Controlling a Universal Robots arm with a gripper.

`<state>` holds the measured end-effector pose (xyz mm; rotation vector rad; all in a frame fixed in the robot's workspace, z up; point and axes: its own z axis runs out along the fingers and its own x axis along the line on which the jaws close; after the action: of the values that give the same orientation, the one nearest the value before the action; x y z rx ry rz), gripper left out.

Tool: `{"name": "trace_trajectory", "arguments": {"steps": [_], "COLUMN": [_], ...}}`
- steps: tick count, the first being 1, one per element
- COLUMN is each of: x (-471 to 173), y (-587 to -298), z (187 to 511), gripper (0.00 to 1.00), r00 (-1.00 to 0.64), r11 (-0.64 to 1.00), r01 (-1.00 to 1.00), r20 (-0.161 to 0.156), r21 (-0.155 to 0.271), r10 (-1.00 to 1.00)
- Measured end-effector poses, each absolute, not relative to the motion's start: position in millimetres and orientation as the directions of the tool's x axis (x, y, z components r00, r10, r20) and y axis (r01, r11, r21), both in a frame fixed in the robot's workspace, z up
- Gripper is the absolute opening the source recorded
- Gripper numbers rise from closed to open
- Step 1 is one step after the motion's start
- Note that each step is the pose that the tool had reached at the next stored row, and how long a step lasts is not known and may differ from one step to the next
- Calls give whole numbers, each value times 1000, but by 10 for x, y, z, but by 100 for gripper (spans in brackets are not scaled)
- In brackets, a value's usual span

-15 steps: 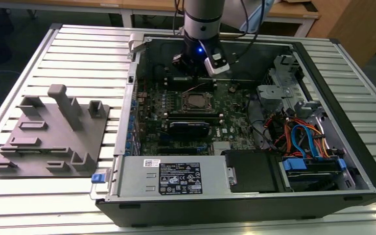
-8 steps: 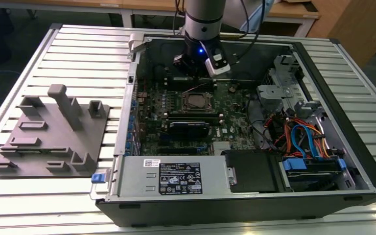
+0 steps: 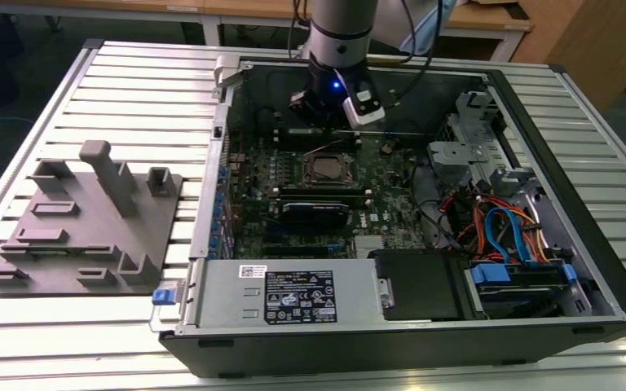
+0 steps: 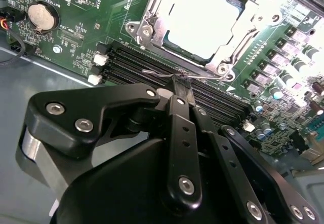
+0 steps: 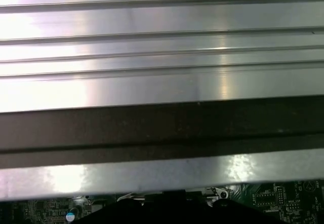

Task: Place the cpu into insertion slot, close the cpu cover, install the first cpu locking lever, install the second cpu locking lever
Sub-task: 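Install the first cpu locking lever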

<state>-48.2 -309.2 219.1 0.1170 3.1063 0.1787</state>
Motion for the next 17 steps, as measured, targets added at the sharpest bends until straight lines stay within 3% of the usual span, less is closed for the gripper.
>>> {"name": "trace_trajectory", "arguments": {"steps": [17], "x": [-379], "y": [-3093], "z": [2090], "gripper": [10], "r00": [-997], "r11": [991], "r01": [73], "r20": [-24], "r21": [110], "r10": [76]}}
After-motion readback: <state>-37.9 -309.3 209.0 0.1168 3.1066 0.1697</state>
